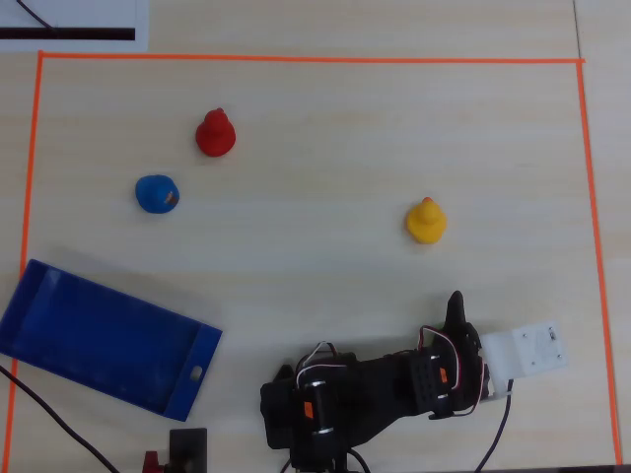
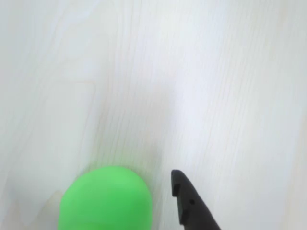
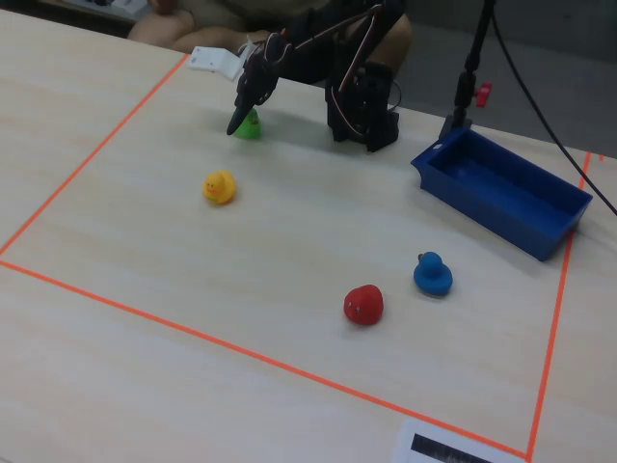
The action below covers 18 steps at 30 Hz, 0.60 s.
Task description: Grasp green duck and put it into box.
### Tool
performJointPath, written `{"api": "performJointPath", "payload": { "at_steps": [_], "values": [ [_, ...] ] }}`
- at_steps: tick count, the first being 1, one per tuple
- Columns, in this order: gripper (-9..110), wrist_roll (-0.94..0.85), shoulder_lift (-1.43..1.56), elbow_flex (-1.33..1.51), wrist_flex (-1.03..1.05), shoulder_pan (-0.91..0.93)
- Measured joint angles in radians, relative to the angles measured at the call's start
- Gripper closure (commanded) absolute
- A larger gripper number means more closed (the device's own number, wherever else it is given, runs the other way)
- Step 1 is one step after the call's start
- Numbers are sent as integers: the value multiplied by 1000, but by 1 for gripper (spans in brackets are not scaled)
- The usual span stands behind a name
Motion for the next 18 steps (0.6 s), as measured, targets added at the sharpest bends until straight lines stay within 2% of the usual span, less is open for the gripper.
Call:
{"api": "performJointPath", "payload": {
  "at_steps": [11,18],
  "values": [
    [46,-54,75,92,0,26],
    [51,-52,84,146,0,26]
  ]
}}
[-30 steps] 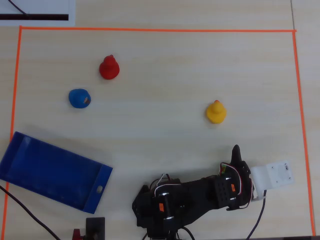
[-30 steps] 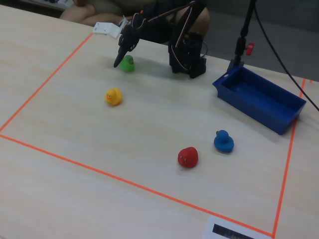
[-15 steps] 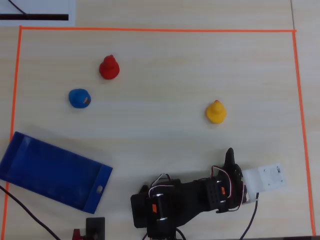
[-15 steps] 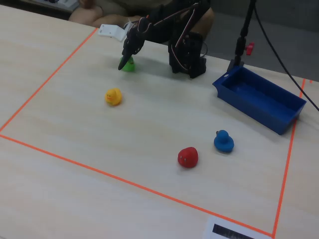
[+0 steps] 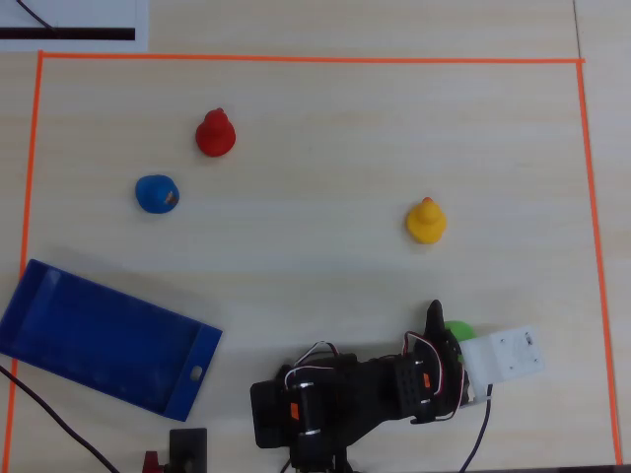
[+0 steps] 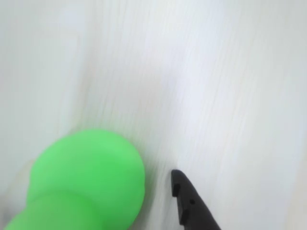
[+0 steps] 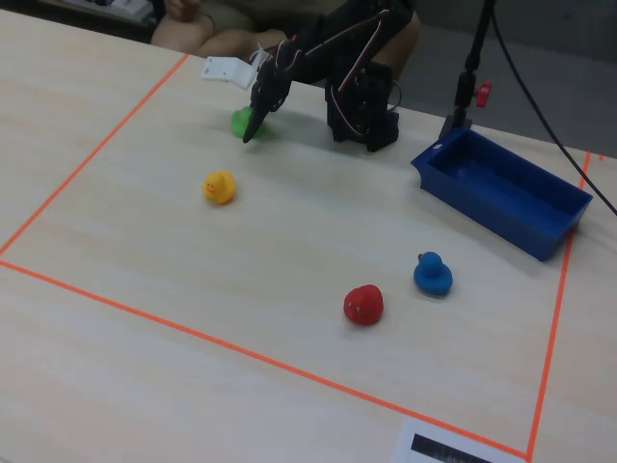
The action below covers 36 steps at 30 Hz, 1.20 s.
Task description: Grasp green duck and put it into box.
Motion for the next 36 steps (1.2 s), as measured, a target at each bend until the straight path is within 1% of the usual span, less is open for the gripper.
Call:
{"api": "performJointPath", "payload": {
  "at_steps": [2,3,4,6,9,12,17,23,26,29,33,36],
  "values": [
    [61,0,0,3,-3,-2],
    [68,6,0,8,-8,-6],
    [79,15,0,11,-14,-14],
    [91,37,0,21,-32,-40],
    [94,60,3,49,-80,-66],
    [101,66,26,69,-98,-81],
    [101,67,29,67,-97,-81],
    [101,66,34,32,-23,-84],
    [101,130,54,-35,104,-121],
    [101,262,118,-160,273,-183],
    [101,443,224,-396,500,-359],
    [101,569,275,-594,710,-541]
  ]
}}
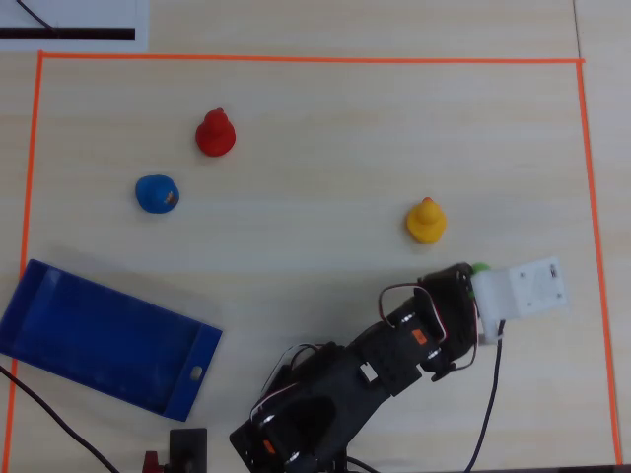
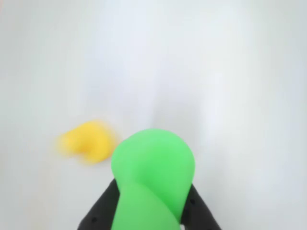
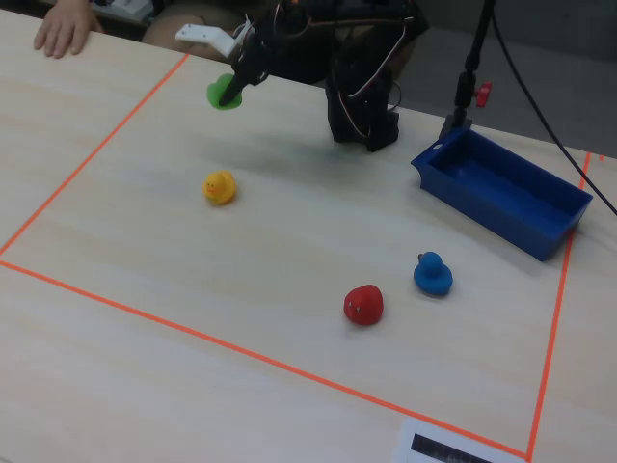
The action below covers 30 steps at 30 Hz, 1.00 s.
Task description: Grasp green duck and put it into box.
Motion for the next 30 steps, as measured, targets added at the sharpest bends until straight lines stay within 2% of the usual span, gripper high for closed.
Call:
{"api": "performJointPath", "payload": {
  "at_steps": [7,12,18,23,26,30],
  "values": [
    [101,339,0,-408,482,-601],
    [101,557,-140,-543,675,-1100],
    [101,667,-291,-560,676,-1609],
    [101,704,-459,-594,589,-1987],
    [101,670,-526,-611,543,-2095],
    [101,607,-614,-612,451,-2141]
  ]
}}
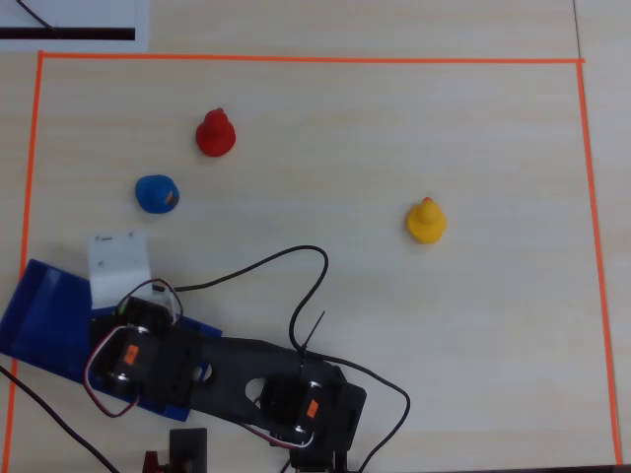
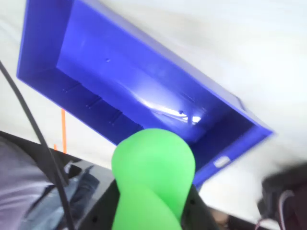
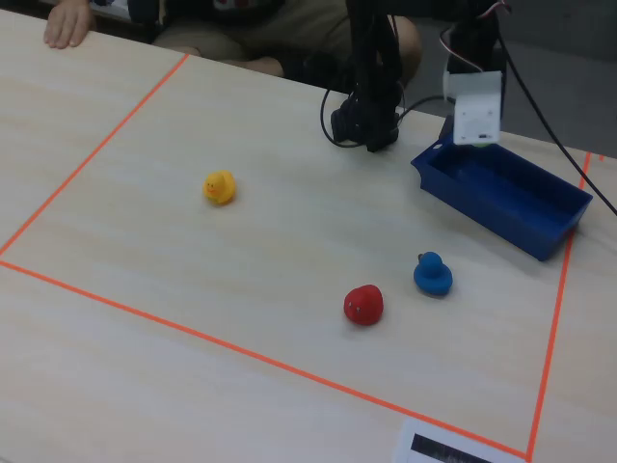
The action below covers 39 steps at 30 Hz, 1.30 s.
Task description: Grasp green duck and put it into box.
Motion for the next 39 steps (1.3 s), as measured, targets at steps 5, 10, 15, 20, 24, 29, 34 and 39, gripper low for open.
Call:
{"api": "performJointPath", "payload": {
  "at_steps": [5,10,15,20,24,29,34,39],
  "values": [
    [89,-25,-150,6,-166,-21],
    [67,-26,-163,94,-262,-23],
    [52,-83,-163,179,-262,-12],
    [85,-107,-78,219,-262,86],
    [101,-173,89,198,-264,288],
    [101,-405,373,241,-454,657],
    [101,-560,630,410,-723,974],
    [101,-680,922,681,-891,1009]
  ]
}}
